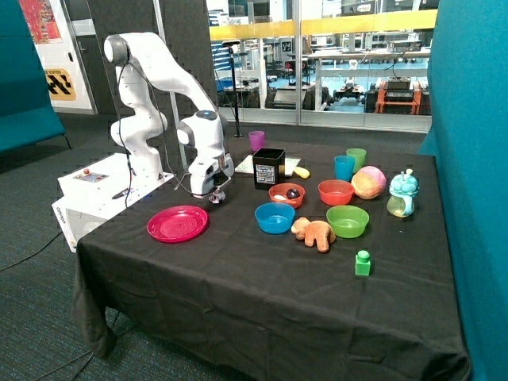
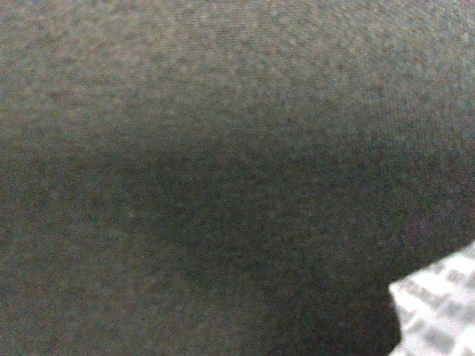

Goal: Throw away the rubbish paper

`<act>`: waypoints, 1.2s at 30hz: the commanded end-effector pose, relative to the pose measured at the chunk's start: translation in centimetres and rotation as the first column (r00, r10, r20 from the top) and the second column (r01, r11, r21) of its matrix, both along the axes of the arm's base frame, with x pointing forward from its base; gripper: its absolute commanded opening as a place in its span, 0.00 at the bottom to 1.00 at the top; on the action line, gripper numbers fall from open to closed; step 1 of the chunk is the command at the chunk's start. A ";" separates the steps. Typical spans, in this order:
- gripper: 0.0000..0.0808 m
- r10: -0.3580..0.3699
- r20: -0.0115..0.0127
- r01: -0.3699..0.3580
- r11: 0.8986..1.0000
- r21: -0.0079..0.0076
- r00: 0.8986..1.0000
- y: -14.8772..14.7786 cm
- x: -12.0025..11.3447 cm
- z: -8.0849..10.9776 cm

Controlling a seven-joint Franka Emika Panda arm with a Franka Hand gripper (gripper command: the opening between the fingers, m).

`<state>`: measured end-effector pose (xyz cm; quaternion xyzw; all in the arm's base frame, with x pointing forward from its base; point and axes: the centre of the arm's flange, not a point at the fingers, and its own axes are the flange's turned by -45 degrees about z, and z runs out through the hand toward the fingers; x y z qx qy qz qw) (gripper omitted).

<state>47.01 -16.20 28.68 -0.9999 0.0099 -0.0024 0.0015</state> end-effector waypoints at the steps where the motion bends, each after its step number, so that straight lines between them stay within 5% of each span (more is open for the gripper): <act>1: 0.00 0.023 -0.005 -0.023 1.000 -0.003 1.000 0.6 0.1 1.8; 13: 0.00 0.085 -0.005 -0.085 0.996 -0.003 0.996 3.0 1.6 5.5; 26: 0.00 0.259 -0.005 -0.259 0.966 -0.003 0.966 9.2 1.4 9.5; 36: 0.00 0.306 -0.005 -0.306 0.952 -0.003 0.952 11.1 1.5 10.5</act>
